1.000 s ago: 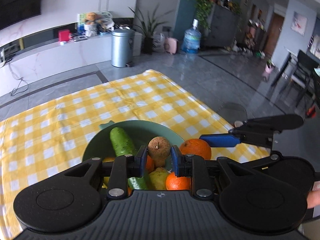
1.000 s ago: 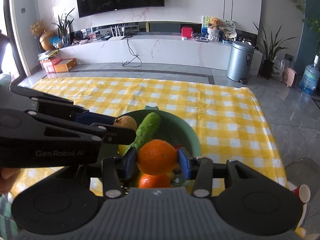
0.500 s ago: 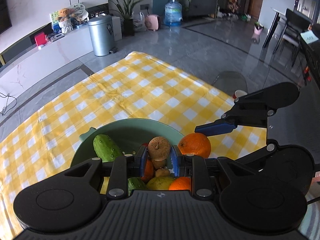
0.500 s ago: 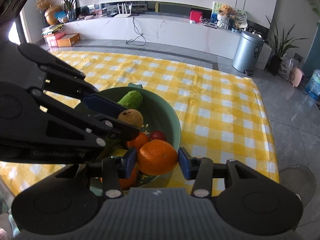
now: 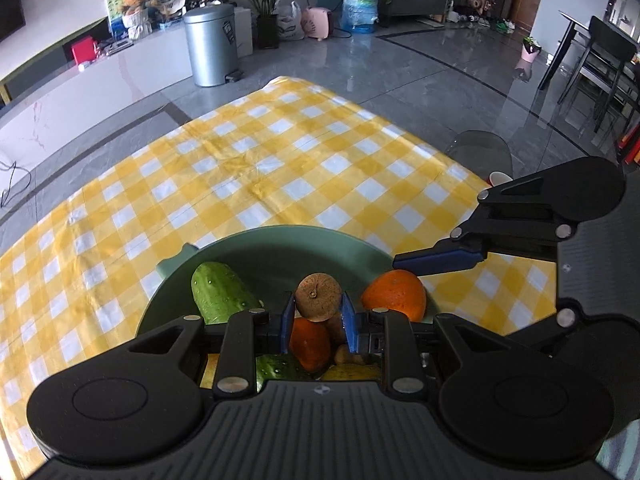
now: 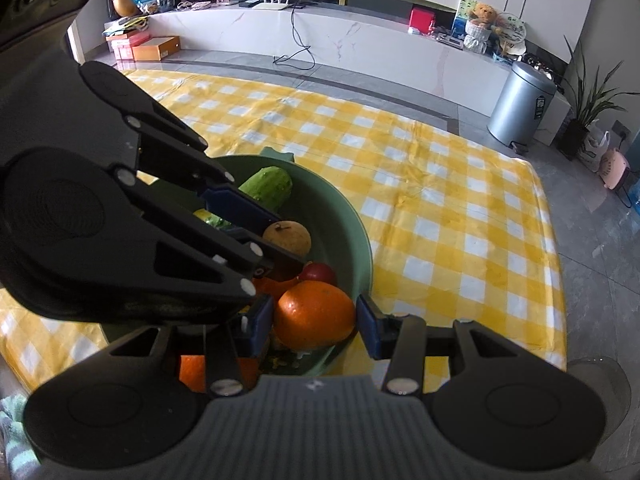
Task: Organize fruits
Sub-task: 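Carry the kiwi and orange into the green colander and open both tools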
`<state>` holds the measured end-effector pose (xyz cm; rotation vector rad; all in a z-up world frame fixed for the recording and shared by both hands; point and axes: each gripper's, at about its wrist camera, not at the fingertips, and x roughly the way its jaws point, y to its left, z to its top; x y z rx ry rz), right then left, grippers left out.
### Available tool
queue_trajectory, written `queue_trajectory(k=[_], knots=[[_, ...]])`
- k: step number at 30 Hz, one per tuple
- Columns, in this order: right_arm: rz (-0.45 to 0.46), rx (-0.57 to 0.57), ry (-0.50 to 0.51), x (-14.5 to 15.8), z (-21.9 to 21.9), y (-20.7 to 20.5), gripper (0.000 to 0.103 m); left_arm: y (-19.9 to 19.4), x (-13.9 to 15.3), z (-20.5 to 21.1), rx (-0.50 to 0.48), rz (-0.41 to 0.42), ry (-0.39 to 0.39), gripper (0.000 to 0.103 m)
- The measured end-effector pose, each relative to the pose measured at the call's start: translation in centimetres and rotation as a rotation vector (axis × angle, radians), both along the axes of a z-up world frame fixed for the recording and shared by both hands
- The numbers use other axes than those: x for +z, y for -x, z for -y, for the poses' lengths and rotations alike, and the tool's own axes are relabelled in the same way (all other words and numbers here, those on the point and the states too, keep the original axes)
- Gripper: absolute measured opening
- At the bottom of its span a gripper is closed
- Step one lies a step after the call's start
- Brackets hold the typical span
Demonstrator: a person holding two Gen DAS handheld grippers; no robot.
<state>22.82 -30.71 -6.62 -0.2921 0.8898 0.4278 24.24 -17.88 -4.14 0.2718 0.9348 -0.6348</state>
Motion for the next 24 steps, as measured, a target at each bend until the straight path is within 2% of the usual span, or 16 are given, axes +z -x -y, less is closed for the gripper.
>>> queue_trajectory(k=[14, 20, 24], knots=[[-0.044, 0.017, 0.003, -1.02, -0.52, -0.52, 0.043, -0.35, -0.97, -0.07, 0.007, -0.024, 0.004, 0.029], [-0.039, 0.022, 0.010, -0.72, -0.62, -0.38, 0.044, -0.37, -0.78, -0.35, 0.021, -0.030, 0.020, 0.036], [-0.034, 0.019, 0.009, -0.29, -0.56, -0.30, 0.046, -0.10, -0.20, -0.66, 0.034, -0.017, 0.046, 0.045]])
